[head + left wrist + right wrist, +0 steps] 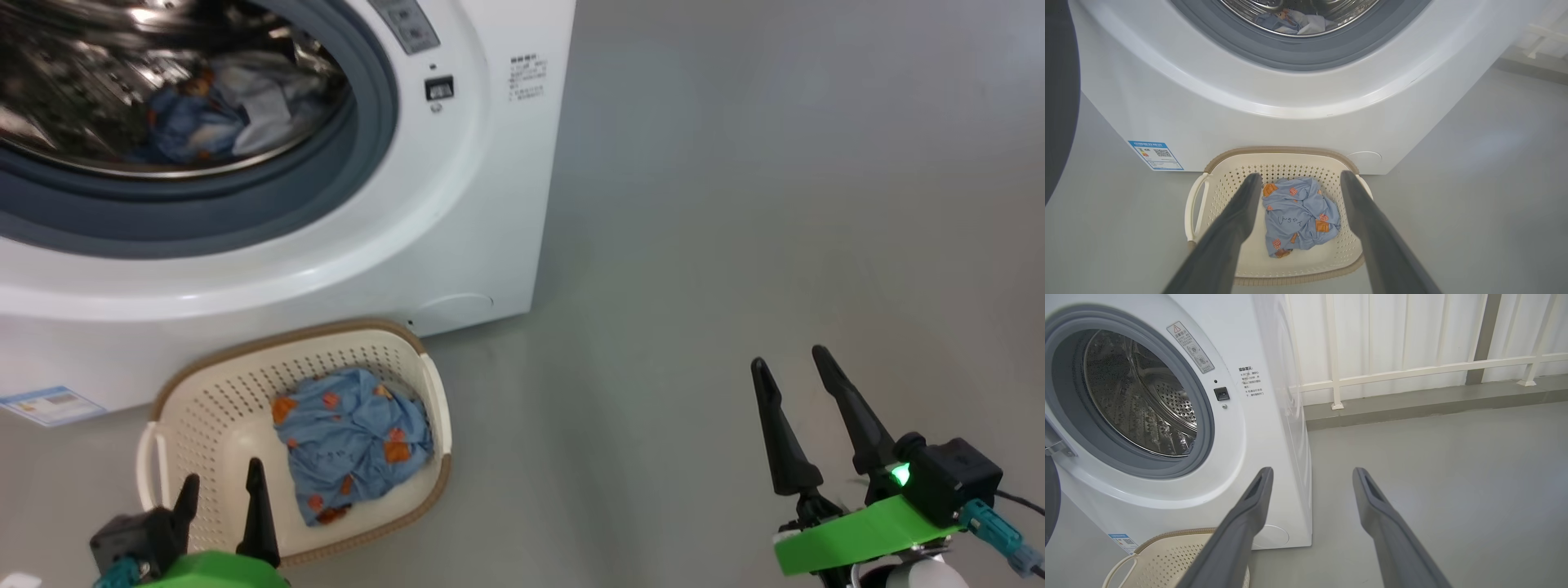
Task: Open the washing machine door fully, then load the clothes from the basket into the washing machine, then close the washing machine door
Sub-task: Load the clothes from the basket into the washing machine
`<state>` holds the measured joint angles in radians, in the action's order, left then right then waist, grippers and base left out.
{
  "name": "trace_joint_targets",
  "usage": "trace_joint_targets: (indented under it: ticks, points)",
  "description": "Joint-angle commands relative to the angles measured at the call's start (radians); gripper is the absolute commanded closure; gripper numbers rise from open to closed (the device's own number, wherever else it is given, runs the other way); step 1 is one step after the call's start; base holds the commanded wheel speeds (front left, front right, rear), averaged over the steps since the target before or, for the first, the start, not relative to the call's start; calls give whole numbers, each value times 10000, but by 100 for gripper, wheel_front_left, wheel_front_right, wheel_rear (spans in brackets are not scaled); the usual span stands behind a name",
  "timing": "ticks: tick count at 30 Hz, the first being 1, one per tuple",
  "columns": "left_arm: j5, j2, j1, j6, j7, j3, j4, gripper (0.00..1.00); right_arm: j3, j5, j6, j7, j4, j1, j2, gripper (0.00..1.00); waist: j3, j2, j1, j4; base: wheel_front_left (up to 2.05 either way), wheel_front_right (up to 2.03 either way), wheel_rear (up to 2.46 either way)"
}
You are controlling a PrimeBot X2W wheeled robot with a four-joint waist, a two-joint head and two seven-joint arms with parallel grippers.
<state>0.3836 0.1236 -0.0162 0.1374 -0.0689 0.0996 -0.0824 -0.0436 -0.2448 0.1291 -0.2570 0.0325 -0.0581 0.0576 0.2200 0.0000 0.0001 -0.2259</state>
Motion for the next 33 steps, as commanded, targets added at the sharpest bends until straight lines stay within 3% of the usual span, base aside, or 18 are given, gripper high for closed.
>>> trace_joint_targets:
  ticks: [1, 8, 33]
  points:
    - [-27, 201, 474, -61, -7, -281, 37, 0, -231, -78, 16, -48, -268, -313, -16, 0, 707, 0, -1, -380, 0, 0, 0]
    - [292, 352, 1694, -504, 163, -257, -1389, 0, -352, -100, 16, -48, -306, -751, -58, 0, 1454, 0, -1, -583, 0, 0, 0]
    - [631, 675, 6278, -1103, 149, -240, -7089, 0, -1188, -529, 16, -48, -577, -2212, -73, 0, 4548, 0, -1, -1190, 0, 0, 0]
